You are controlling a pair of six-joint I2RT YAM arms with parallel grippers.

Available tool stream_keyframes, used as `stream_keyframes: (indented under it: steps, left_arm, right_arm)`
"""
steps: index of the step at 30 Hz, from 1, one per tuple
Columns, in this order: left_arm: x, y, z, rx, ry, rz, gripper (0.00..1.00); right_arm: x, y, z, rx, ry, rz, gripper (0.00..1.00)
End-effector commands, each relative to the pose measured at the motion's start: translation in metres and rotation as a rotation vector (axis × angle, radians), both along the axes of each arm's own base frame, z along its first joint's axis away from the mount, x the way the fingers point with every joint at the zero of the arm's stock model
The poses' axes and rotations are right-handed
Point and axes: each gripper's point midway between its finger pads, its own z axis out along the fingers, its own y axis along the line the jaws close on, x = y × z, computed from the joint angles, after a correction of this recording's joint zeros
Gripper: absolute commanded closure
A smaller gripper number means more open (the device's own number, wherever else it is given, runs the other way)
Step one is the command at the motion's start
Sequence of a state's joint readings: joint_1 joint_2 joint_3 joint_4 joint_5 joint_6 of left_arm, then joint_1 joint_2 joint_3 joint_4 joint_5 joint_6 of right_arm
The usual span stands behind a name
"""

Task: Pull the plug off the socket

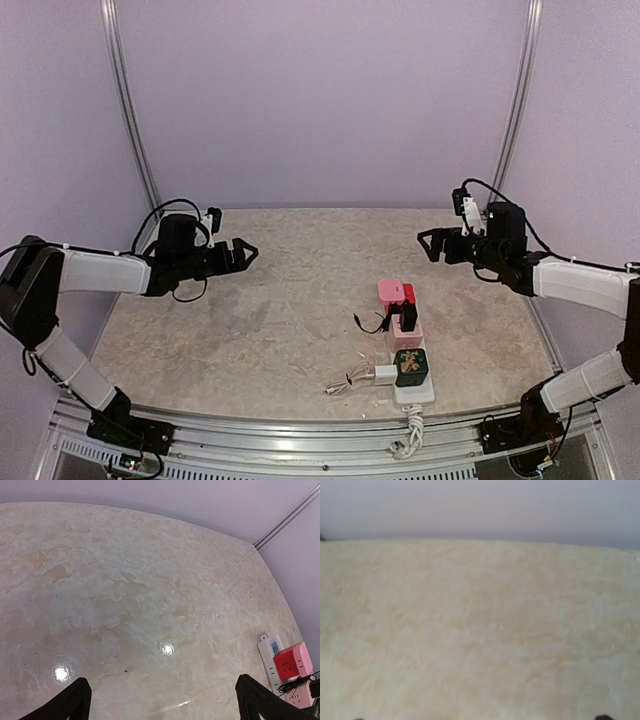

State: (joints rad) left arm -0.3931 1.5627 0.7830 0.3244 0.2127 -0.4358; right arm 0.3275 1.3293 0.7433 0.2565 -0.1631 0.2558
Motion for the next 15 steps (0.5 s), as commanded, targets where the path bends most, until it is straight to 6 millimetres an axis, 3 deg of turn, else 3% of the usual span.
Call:
stream_keyframes:
  steps: [1, 4, 10, 15]
  left_arm:
    - [-0.008, -0.001, 0.012, 0.034, -0.010, 0.013, 0.01]
    - [-0.011, -0.002, 0.014, 0.025, -0.010, 0.020, 0.01]
    - [-0.015, -0.001, 0.021, 0.011, -0.021, 0.028, 0.01]
    - [-0.016, -0.003, 0.028, -0.008, -0.035, 0.026, 0.01]
  right_arm:
    - [-0.044, 0.021, -0.003, -0.027, 0.089, 0.088, 0.03]
    - [-0.074, 0.028, -0.013, -0.074, 0.138, 0.106, 0.04]
    - [-0.122, 0.008, -0.011, -0.038, 0.185, 0.070, 0.04]
    - [-0.164, 0.009, -0.022, 0.021, 0.257, 0.100, 0.06]
